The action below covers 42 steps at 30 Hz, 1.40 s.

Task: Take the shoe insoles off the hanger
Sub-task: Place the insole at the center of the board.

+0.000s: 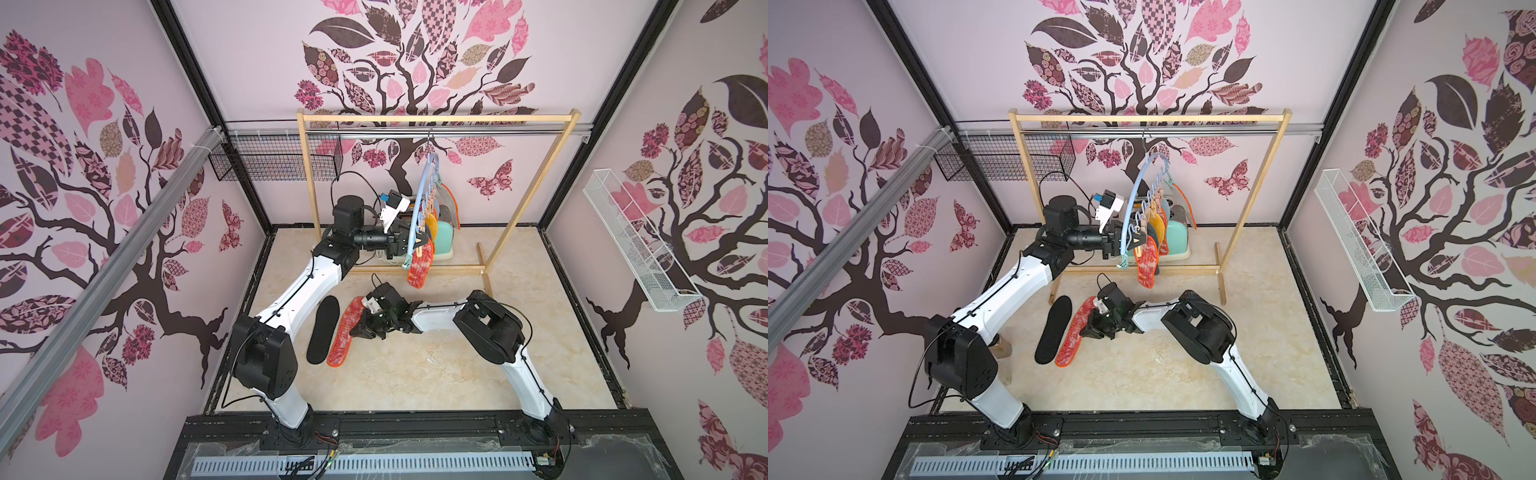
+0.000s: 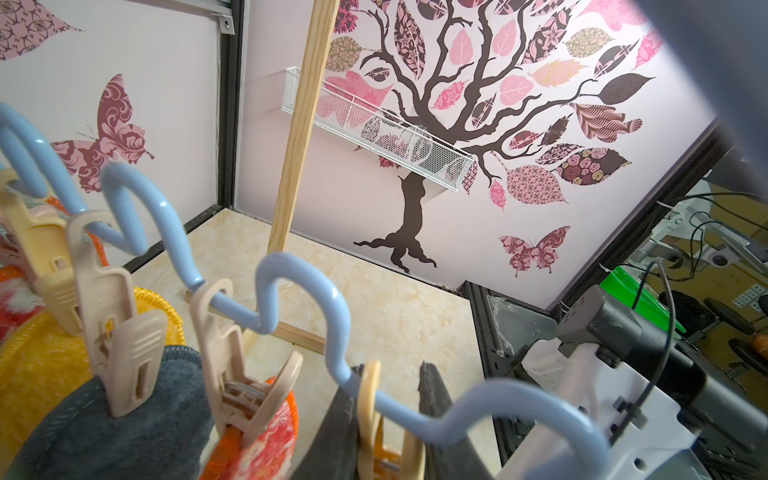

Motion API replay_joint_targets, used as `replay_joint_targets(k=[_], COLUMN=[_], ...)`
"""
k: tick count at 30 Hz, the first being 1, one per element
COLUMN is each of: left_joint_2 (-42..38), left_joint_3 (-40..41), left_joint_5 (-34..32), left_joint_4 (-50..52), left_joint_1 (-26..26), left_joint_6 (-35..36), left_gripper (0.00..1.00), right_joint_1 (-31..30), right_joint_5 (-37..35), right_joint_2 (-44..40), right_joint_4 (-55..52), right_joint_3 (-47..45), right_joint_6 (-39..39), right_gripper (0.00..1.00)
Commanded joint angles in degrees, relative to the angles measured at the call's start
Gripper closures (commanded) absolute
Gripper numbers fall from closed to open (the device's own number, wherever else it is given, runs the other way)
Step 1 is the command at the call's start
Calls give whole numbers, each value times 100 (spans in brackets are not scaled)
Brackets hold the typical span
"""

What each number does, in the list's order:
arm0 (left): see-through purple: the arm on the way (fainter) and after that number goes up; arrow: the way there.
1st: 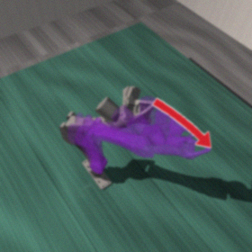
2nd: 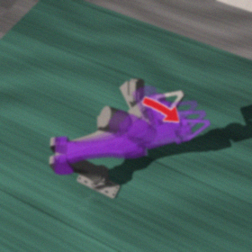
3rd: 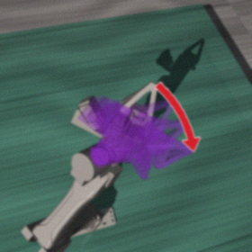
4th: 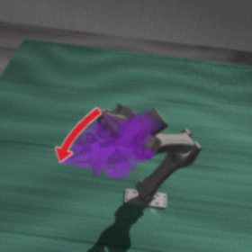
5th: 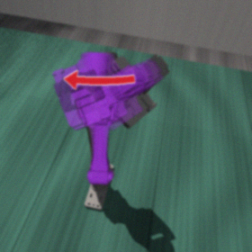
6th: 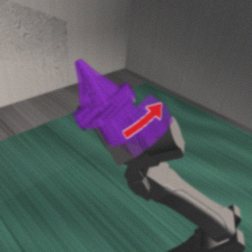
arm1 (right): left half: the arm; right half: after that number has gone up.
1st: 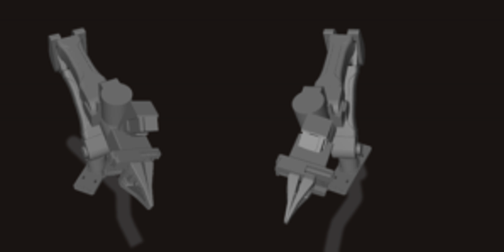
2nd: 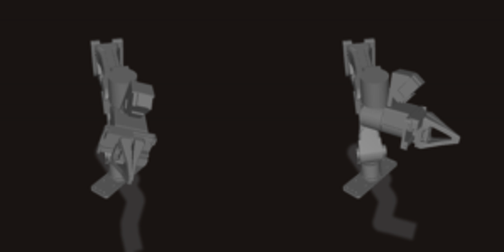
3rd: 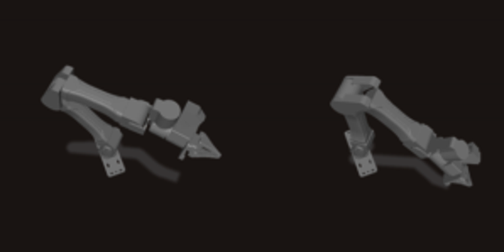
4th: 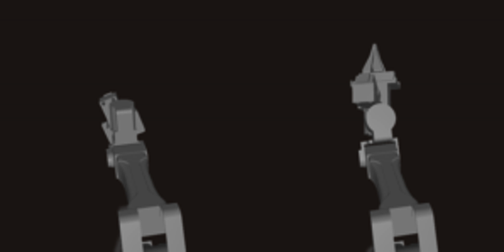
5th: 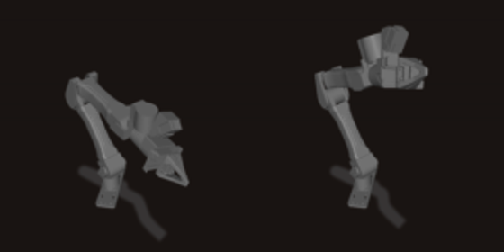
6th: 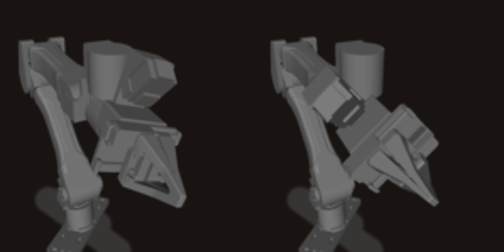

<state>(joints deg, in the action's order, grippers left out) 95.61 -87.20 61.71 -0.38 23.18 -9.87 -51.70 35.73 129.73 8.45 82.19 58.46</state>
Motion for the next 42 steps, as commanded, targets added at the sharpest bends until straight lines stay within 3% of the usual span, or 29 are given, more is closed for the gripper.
replay_joint_targets(k=[1,5,8,12,19,26,31,39,42], left_joint_2=[-176,-166,-157,-128,-135,-148,-165,-190,-210], left_joint_3=[41,30,29,13,28,19,29,58,56], left_joint_5=[-1,4,7,16,6,1,-24,-56,-73], left_joint_4=[-41,-32,-27,-25,-6,6,56,120,104], left_joint_1=[-26,-25,-26,-25,-29,-33,-42,-51,-51], left_joint_6=[46,55,57,55,81,89,134,169,159], left_gripper=[89,88,88,88,88,88,88,88,88], right_joint_1=[-8,-14,4,70,187,289,301,283,266], right_joint_5=[193,196,251,167,70,-325,-756,-2803,-3229], right_joint_2=[234,214,190,33,-405,-1255,-2343,-5571,-6592], right_joint_4=[-309,-378,-537,-719,-783,-581,-576,-958,-691], right_joint_3=[220,214,236,165,-311,-1401,-2391,-4482,-5240], right_joint_6=[-167,-240,-363,-574,-767,-1039,-1751,-3459,-3845], right_gripper=[99,94,74,59,56,57,58,58,58])
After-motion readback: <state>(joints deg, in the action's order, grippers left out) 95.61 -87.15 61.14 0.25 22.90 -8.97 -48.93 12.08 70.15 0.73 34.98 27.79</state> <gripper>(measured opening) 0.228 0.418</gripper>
